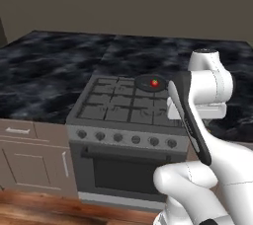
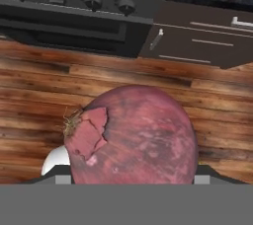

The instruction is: Place the pan on the rear right burner on the stove. Then place the tomato and the onion in the pan and turn on the rear right burner.

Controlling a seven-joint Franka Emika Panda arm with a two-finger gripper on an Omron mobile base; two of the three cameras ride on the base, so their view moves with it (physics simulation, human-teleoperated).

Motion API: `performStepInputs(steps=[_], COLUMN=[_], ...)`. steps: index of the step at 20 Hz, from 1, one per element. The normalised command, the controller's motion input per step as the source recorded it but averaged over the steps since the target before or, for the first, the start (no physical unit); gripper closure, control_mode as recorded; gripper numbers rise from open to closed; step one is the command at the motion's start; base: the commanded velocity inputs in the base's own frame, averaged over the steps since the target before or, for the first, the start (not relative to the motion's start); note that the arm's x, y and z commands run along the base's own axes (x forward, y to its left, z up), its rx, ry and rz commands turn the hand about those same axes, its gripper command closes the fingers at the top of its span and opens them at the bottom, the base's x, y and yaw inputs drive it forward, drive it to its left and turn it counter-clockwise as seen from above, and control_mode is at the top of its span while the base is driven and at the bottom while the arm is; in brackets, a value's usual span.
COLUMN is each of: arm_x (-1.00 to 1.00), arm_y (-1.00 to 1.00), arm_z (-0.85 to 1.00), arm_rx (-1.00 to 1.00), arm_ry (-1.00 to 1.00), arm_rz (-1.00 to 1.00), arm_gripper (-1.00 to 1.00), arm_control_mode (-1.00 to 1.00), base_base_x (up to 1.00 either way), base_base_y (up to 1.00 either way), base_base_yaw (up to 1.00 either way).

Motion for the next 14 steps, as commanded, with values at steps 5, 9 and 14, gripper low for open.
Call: performStepInputs(steps=[5,9,14], arm_x=[0.00,0.00,0.00], arm_y=[0.00,0.00,0.00], arm_z=[0.00,0.00,0.00], arm_rx=[0.00,0.00,0.00], arm_ry=[0.00,0.00,0.00], arm_rz=[0.00,0.00,0.00], arm_gripper=[1.00,1.00,1.00], arm_control_mode=[1.00,1.00,1.00], base_base_x=[0.16,0.19,0.15], base_base_y=[0.54,0.54,0.52], base_base_yaw=[-0.26,-0.27,-0.28])
